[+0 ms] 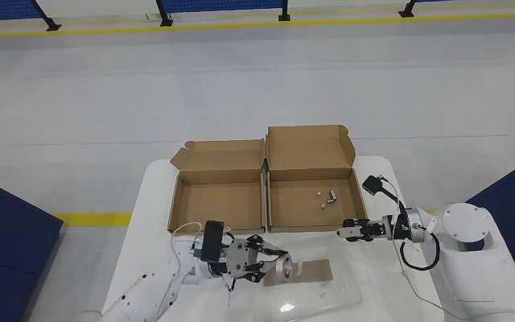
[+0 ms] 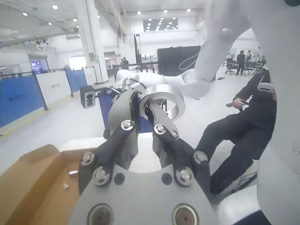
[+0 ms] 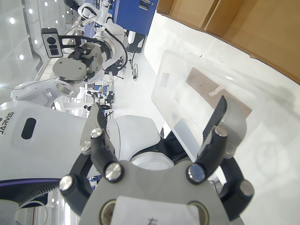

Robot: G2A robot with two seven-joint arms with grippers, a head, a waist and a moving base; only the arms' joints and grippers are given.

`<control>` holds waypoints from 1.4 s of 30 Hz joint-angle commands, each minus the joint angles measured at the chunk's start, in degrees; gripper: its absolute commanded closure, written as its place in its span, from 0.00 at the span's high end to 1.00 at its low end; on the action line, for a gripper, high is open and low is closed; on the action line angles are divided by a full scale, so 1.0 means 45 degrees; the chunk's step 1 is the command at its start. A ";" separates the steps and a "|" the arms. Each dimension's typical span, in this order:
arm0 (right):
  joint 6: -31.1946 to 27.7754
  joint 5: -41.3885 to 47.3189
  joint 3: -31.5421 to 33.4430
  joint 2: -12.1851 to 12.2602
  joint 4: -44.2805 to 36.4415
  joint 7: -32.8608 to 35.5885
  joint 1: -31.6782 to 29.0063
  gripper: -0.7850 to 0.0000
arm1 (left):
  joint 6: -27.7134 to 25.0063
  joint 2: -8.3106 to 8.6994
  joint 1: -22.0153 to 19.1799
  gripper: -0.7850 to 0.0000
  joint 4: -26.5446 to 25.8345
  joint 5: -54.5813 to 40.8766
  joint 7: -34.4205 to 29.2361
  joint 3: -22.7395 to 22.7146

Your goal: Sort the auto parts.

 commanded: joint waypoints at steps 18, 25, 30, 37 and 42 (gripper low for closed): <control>-0.0001 0.0003 0.0000 0.0000 -0.0001 0.0000 -0.0001 1.00 | 0.2208 0.0010 -0.0083 0.00 -0.0839 0.0264 0.1883 0.1050; -0.0001 0.0003 0.0000 0.0000 -0.0001 0.0000 -0.0001 1.00 | 0.2292 -0.0189 -0.0110 0.00 -0.1553 -0.0338 0.2274 0.1005; -0.0001 0.0003 0.0000 0.0000 -0.0001 0.0000 -0.0001 1.00 | 0.2487 -0.0384 -0.0385 0.00 -0.1960 -0.0771 0.2478 0.1289; -0.0001 0.0003 0.0000 0.0000 -0.0001 0.0000 -0.0001 1.00 | 0.2753 -0.0493 -0.0702 0.00 -0.2376 -0.1281 0.2746 0.1785; -0.0001 0.0003 0.0000 0.0000 -0.0001 0.0000 -0.0001 1.00 | 0.2753 -0.0493 -0.0702 0.00 -0.2376 -0.1281 0.2746 0.1785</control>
